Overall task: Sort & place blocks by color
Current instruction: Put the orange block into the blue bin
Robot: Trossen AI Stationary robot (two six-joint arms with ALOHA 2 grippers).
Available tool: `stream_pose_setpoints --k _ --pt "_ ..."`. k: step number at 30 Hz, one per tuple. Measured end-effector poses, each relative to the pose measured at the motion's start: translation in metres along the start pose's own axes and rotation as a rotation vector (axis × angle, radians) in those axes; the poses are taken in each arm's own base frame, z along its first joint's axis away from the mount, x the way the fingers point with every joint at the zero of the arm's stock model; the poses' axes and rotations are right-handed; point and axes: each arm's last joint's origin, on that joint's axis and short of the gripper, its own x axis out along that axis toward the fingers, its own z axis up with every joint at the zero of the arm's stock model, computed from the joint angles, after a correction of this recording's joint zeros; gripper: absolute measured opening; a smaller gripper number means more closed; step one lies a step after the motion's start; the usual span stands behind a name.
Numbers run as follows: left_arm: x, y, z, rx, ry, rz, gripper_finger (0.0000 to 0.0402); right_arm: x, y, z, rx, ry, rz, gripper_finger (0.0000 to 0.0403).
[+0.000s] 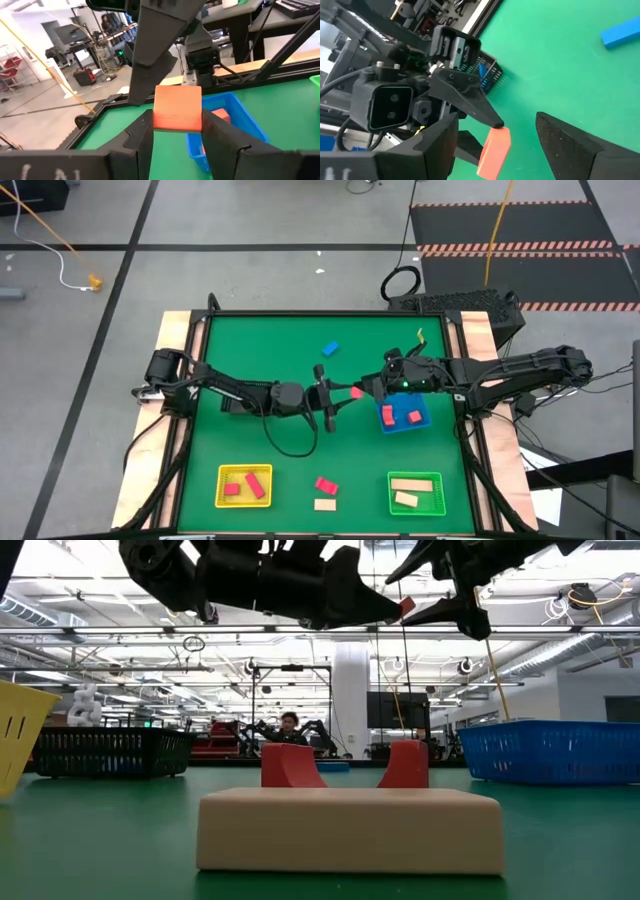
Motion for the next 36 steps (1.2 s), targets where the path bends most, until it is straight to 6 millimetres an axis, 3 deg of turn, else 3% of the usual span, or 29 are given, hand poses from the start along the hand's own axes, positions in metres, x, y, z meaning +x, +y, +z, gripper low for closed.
stream_pose_setpoints --k 12,27,36 --pt "0.000 0.004 0.002 0.058 -0.005 0.080 0.0140 0.000 0.000 0.000 0.004 0.005 0.004 0.0258" --pt "0.003 0.009 0.006 0.086 -0.031 0.101 0.0140 0.001 0.004 0.002 -0.145 -0.023 0.042 0.0258" --pt "0.010 0.014 0.014 0.091 -0.013 0.106 0.0140 0.002 0.004 0.002 -0.090 -0.024 0.037 0.0258"
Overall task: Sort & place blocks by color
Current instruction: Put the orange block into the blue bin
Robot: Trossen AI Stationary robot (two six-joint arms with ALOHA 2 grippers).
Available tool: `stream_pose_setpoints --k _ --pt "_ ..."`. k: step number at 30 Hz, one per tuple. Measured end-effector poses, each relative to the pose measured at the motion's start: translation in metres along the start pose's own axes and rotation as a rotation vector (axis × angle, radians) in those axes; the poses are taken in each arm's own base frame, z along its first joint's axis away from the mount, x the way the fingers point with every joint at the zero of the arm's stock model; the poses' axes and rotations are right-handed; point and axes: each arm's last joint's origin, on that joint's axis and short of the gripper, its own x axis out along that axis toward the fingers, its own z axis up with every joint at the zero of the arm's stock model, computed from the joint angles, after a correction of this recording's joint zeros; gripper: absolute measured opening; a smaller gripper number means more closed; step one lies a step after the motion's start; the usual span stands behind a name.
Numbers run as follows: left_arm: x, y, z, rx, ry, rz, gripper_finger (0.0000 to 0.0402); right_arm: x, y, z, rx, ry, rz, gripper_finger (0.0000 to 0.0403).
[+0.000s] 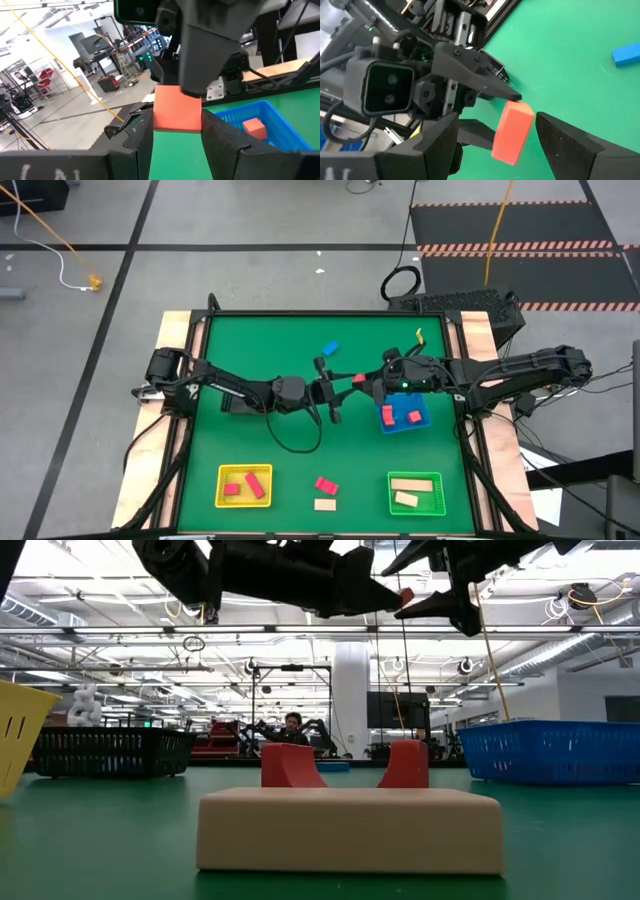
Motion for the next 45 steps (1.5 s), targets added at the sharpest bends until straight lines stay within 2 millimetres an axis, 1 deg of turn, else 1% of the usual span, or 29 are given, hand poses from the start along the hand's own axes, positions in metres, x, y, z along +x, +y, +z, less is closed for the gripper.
stream_pose_setpoints --k 4,8,11,18,19,27,30,33,36,39,42,45 --pt "0.000 -0.001 -0.002 0.007 0.016 -0.007 0.0140 0.000 0.000 0.000 0.038 -0.001 -0.001 0.0253" --pt "0.001 0.002 -0.002 0.004 0.014 0.002 0.0140 0.001 -0.001 -0.001 0.061 0.006 -0.010 0.0220" --pt "0.002 0.003 -0.003 0.002 0.013 0.007 0.0140 0.004 -0.002 -0.003 0.074 0.016 -0.022 0.0179" --pt "0.002 0.003 -0.005 0.022 0.037 0.018 0.0141 0.014 -0.006 -0.008 0.080 0.037 -0.063 0.0054" --pt "0.002 0.003 -0.005 0.026 0.042 0.022 0.0141 0.015 -0.007 -0.008 0.084 0.037 -0.068 0.0043" --pt "0.000 0.000 -0.008 0.025 0.073 -0.005 0.0142 0.016 -0.008 -0.009 0.062 0.042 -0.075 0.0043" --pt "-0.001 -0.004 -0.008 0.027 0.085 -0.020 0.0148 0.016 -0.009 -0.008 0.047 0.050 -0.073 0.0043" --pt "-0.002 -0.007 -0.006 0.008 0.096 -0.009 0.0165 0.010 -0.014 -0.003 0.004 0.063 -0.094 0.0043" --pt "-0.004 -0.009 -0.009 -0.024 0.135 0.027 0.0184 -0.001 -0.026 0.003 0.001 0.067 -0.193 0.0043" --pt "-0.005 -0.011 -0.012 -0.058 0.171 0.036 0.0199 -0.013 -0.036 0.004 0.014 0.103 -0.276 0.0043" --pt "-0.007 -0.014 -0.021 -0.087 0.259 0.020 0.0203 -0.023 -0.040 0.000 0.051 0.174 -0.308 0.0043" --pt "-0.011 -0.017 -0.032 -0.140 0.368 0.010 0.0197 -0.026 -0.038 -0.011 0.089 0.302 -0.285 0.0043"
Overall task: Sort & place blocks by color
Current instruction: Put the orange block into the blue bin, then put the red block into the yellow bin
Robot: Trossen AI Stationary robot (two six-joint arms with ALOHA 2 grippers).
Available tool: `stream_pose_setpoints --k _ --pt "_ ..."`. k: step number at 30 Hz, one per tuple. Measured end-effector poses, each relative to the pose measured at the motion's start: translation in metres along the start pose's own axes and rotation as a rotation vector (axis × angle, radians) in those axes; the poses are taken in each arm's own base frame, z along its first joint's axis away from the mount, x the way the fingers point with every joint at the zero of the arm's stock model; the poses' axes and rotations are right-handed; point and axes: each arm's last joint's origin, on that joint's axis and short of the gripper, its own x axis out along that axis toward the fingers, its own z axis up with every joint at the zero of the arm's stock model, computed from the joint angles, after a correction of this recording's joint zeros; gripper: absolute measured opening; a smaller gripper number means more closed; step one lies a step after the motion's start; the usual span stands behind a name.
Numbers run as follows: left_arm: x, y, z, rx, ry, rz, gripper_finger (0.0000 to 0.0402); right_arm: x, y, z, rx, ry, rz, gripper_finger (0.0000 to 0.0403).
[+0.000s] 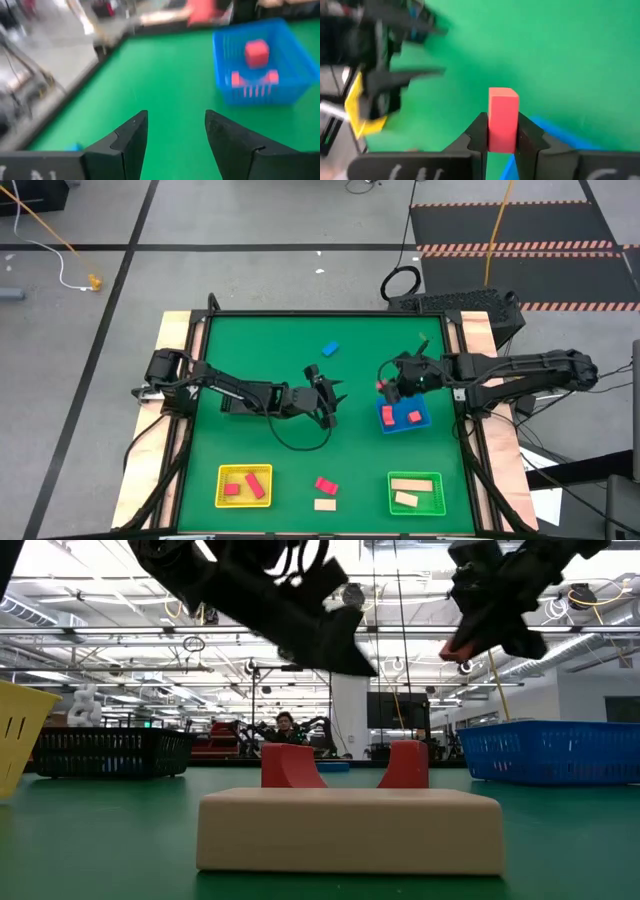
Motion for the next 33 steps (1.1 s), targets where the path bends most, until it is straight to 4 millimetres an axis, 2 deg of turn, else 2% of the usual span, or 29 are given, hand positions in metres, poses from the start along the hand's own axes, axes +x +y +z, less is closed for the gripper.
stream_pose_setpoints --k 5,8,12,17,24,33 --pt "-0.003 -0.004 -0.018 -0.104 0.171 -0.047 0.0183 0.005 0.006 -0.021 0.032 0.153 0.000 0.0043" --pt "-0.005 -0.009 -0.024 -0.132 0.245 -0.148 0.0175 0.009 0.006 -0.031 0.043 0.209 -0.050 0.0044" --pt "-0.009 -0.014 -0.028 -0.141 0.296 -0.255 0.0168 0.014 0.001 -0.042 0.054 0.274 -0.160 0.0046" --pt "-0.013 -0.020 -0.029 -0.147 0.311 -0.270 0.0166 0.022 -0.002 -0.051 0.052 0.299 -0.261 0.0054" --pt "-0.019 -0.029 -0.032 -0.113 0.344 -0.328 0.0164 0.030 0.005 -0.056 0.030 0.304 -0.226 0.0120" --pt "-0.023 -0.035 -0.034 -0.063 0.378 -0.527 0.0163 0.031 0.009 -0.056 0.033 0.295 -0.187 0.0211"
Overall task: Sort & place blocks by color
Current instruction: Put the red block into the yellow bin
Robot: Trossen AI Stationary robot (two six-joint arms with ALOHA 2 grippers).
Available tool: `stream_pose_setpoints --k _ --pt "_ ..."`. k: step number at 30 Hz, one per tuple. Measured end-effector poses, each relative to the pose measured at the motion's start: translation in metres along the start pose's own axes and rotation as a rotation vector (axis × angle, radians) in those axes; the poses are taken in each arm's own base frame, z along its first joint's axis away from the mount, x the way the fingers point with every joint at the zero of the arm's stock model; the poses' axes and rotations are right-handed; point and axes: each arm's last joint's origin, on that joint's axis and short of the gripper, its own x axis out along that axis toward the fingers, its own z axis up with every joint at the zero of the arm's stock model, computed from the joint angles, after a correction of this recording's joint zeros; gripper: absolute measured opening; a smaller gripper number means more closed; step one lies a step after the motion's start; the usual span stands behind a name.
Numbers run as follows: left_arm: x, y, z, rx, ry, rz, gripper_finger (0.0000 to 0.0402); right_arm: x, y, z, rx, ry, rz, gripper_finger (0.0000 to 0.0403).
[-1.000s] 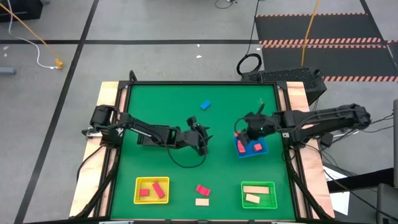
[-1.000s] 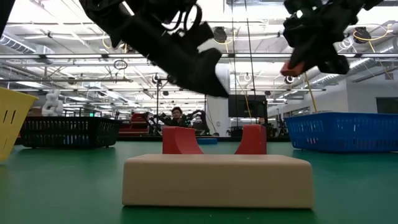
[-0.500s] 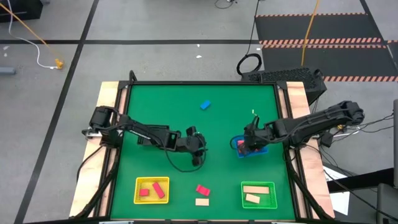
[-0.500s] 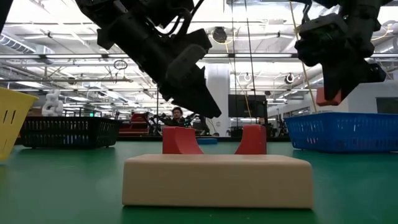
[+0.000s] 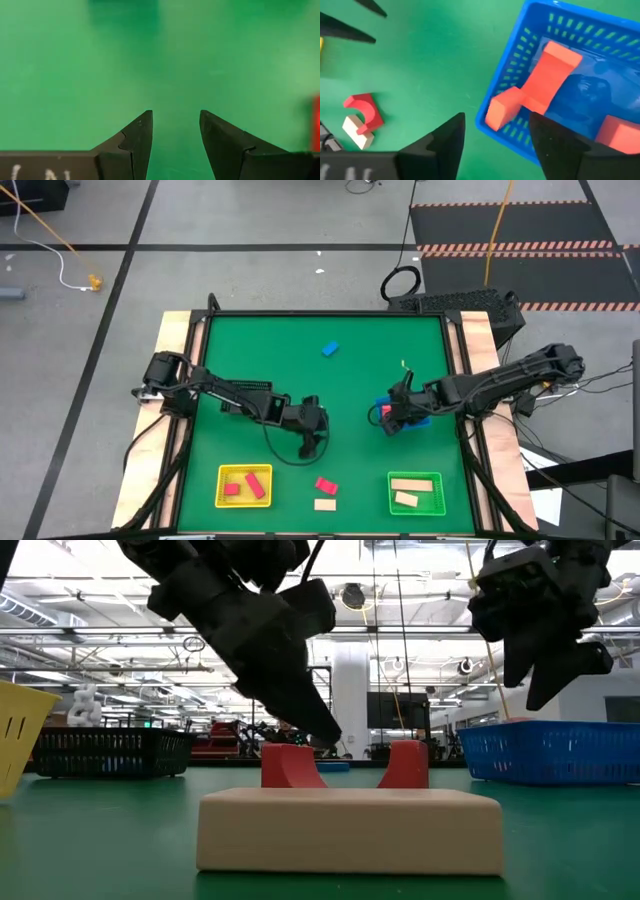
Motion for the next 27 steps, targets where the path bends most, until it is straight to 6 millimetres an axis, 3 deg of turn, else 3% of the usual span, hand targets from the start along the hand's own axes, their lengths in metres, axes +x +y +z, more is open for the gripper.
stream_pose_setpoints --k 5,15,20,27 --pt "0.000 -0.005 -0.002 0.062 0.031 -0.176 0.0163 -0.001 0.009 0.003 -0.007 -0.032 0.090 0.0230" --pt "-0.003 -0.012 -0.001 -0.006 0.029 -0.197 0.0163 -0.003 0.021 0.007 -0.098 -0.091 0.214 0.0233" --pt "-0.005 -0.032 -0.002 0.006 0.016 -0.239 0.0163 -0.003 0.021 0.007 -0.098 -0.091 0.214 0.0233" --pt "-0.011 -0.077 -0.013 0.115 0.023 -0.278 0.0163 -0.003 0.020 0.009 -0.093 -0.142 0.193 0.0233"
